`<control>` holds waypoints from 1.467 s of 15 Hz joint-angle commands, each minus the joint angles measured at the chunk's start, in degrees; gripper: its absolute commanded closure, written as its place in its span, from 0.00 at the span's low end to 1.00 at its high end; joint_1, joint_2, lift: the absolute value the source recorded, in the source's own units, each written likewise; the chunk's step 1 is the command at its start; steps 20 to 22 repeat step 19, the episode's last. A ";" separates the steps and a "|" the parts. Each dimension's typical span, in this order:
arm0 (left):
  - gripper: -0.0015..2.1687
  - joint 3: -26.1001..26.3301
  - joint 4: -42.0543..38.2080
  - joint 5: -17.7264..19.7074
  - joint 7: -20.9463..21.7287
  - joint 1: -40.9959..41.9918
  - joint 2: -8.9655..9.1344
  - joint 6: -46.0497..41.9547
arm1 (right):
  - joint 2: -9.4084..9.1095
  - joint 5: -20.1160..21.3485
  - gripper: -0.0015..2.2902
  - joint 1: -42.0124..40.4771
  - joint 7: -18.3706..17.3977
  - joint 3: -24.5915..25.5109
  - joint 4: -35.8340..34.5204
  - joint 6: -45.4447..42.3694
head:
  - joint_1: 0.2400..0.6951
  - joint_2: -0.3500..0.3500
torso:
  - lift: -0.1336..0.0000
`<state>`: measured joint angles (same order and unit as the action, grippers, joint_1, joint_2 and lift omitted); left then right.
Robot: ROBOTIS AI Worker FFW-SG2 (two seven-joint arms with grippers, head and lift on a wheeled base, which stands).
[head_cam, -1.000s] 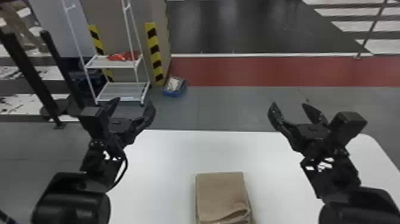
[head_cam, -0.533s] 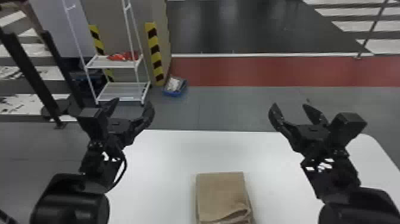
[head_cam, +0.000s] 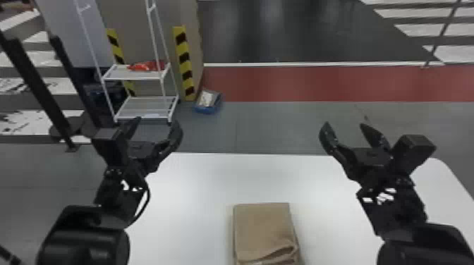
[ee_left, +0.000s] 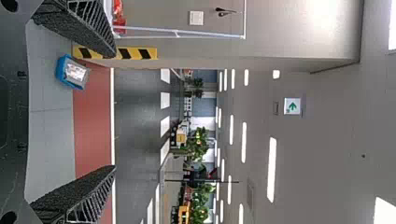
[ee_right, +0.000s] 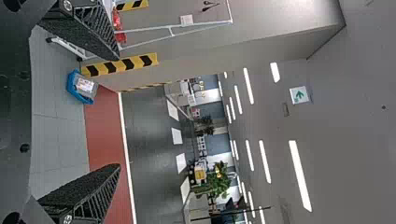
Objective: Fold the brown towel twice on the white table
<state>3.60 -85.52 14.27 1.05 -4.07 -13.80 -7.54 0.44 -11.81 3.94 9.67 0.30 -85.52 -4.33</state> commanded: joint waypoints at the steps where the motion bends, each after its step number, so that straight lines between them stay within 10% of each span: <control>1: 0.01 0.00 0.27 0.05 0.00 -0.06 0.00 -0.23 | 0.00 -0.23 0.03 0.01 0.00 0.05 0.44 -0.46 | 0.84 0.60 | 1.00; 22: 0.01 0.00 0.35 0.05 0.00 -0.24 -0.09 -0.23 | 0.09 -0.32 0.03 0.01 0.09 0.14 0.26 -0.11 | 0.85 0.60 | 1.00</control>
